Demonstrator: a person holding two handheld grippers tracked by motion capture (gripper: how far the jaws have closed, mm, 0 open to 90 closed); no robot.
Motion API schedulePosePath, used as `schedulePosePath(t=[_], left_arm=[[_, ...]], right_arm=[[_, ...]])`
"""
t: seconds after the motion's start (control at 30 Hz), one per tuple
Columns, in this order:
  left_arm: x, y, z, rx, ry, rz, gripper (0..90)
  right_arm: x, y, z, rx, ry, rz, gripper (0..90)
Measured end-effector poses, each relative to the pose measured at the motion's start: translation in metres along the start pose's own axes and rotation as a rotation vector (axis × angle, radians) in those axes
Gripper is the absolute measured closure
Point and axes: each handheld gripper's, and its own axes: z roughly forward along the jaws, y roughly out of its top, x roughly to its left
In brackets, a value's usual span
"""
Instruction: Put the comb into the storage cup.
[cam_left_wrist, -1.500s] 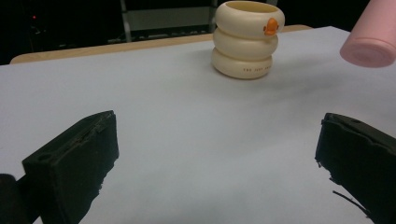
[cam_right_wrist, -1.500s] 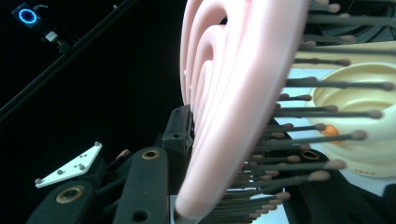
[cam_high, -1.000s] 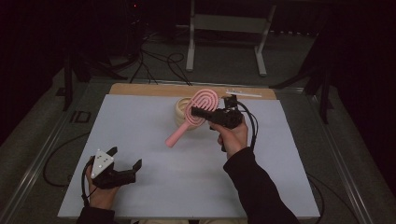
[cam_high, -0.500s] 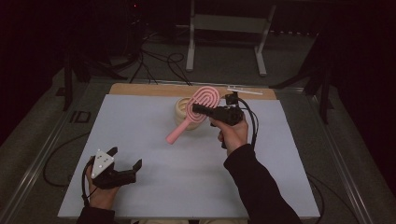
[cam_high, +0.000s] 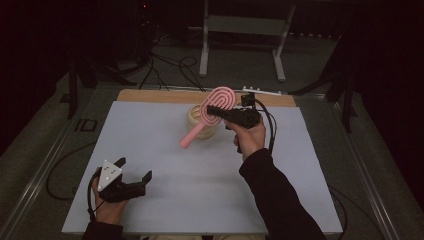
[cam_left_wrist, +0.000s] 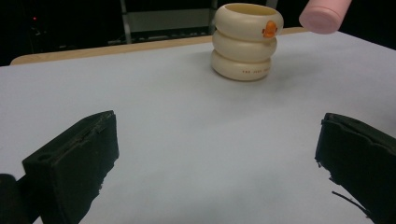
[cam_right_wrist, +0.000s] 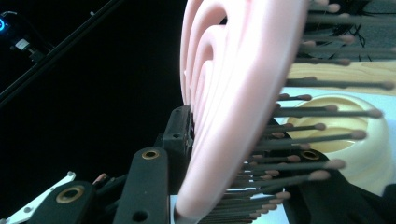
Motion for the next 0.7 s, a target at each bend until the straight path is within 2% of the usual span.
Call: schedulePosePath(t=[0.7], left_arm=[[0.000,0.000,0.000,-0.001,0.001,-0.003,0.5]], right_arm=[[-0.009,0.021,0.005,-0.027,-0.056,-0.005,63.9]])
